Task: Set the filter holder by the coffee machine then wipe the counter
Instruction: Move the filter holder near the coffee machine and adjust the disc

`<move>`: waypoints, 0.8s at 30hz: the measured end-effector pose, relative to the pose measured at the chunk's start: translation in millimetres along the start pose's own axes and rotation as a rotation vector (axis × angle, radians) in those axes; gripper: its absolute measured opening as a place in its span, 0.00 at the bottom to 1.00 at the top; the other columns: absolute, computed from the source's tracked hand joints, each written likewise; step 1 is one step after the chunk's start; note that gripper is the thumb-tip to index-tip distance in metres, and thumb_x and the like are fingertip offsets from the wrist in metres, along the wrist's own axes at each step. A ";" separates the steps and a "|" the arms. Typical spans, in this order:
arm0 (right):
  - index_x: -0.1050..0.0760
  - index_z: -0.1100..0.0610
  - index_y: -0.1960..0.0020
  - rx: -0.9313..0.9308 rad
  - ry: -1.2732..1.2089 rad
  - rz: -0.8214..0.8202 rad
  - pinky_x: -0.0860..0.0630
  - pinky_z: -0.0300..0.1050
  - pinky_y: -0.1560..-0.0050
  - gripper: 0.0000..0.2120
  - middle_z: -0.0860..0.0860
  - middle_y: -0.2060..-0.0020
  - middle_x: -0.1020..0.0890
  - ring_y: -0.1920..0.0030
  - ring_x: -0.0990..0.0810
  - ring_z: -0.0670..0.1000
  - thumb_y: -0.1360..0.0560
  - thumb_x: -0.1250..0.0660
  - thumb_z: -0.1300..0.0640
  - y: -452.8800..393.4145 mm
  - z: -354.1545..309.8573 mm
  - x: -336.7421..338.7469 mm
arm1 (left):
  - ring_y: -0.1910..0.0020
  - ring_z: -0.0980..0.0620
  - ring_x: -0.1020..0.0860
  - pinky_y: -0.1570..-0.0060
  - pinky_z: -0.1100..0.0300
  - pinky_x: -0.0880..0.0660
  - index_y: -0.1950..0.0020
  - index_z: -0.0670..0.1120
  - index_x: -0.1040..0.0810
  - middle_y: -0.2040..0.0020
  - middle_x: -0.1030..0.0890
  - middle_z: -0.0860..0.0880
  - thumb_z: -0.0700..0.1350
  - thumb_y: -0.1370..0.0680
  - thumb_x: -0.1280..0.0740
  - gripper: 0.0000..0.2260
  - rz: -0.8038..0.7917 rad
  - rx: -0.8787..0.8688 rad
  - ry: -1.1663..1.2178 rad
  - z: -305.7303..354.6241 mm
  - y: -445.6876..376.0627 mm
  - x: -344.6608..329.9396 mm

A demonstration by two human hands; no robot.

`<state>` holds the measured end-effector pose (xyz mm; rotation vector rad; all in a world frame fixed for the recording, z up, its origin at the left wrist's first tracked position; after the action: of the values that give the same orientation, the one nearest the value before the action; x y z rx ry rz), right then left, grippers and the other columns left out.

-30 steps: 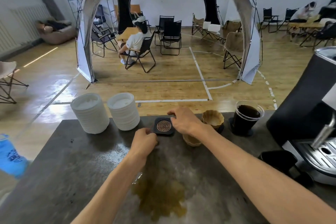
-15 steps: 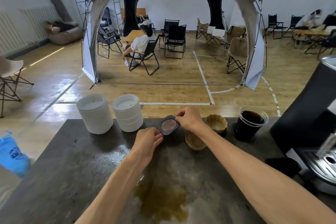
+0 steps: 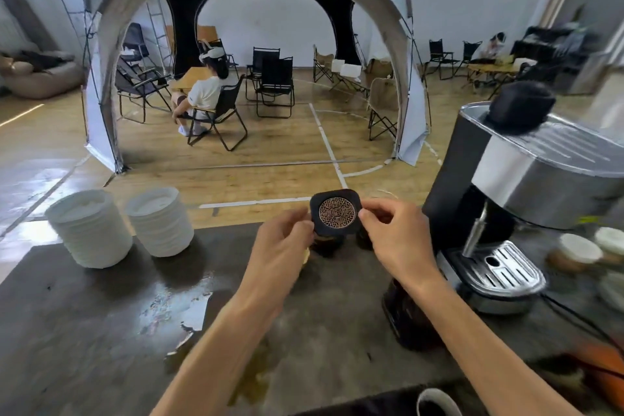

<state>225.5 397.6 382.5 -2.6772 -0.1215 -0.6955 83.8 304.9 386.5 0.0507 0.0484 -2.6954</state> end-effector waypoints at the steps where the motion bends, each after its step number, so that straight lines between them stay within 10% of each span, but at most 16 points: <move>1: 0.17 0.53 0.44 -0.021 0.012 0.013 0.25 0.29 0.51 0.10 0.41 0.54 0.16 0.54 0.19 0.38 0.24 0.30 0.57 2.9 8.5 12.9 | 0.49 0.59 0.18 0.41 0.59 0.25 0.59 0.64 0.15 0.56 0.14 0.60 0.35 0.19 0.40 0.25 -0.015 -0.002 -0.001 -1.3 4.8 -10.9; 12: 0.17 0.53 0.42 -0.098 0.089 -0.015 0.21 0.42 0.43 0.11 0.43 0.52 0.15 0.50 0.19 0.40 0.24 0.29 0.57 47.8 105.3 89.1 | 0.42 0.61 0.21 0.35 0.56 0.26 0.39 0.53 0.23 0.44 0.17 0.57 0.40 0.19 0.37 0.12 -0.064 0.112 -0.170 -59.2 56.2 -102.9; 19: 0.18 0.54 0.40 -0.097 0.066 -0.102 0.30 0.22 0.52 0.12 0.45 0.49 0.15 0.49 0.19 0.39 0.24 0.31 0.59 53.3 128.5 92.7 | 0.48 0.69 0.24 0.56 0.79 0.30 0.37 0.50 0.24 0.44 0.19 0.58 0.40 0.19 0.38 0.12 0.007 0.162 -0.358 -70.4 63.9 -120.0; 24: 0.19 0.55 0.40 -0.111 0.043 -0.144 0.31 0.23 0.53 0.13 0.46 0.48 0.16 0.50 0.20 0.40 0.23 0.31 0.59 51.5 137.1 91.2 | 0.48 0.68 0.25 0.57 0.75 0.32 0.35 0.50 0.24 0.43 0.19 0.59 0.44 0.18 0.38 0.13 0.040 0.198 -0.427 -75.2 61.9 -122.6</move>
<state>376.2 400.2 298.7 -2.7777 -0.2740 -0.8255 223.2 305.0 315.1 -0.4562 -0.3441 -2.6036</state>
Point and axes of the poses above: each hand's wrist, its own y-axis away from the middle knuckle, its own x-axis out of the back of the hand, z = x × y, the point moved 2 cm from there along -y, towards the middle knuckle
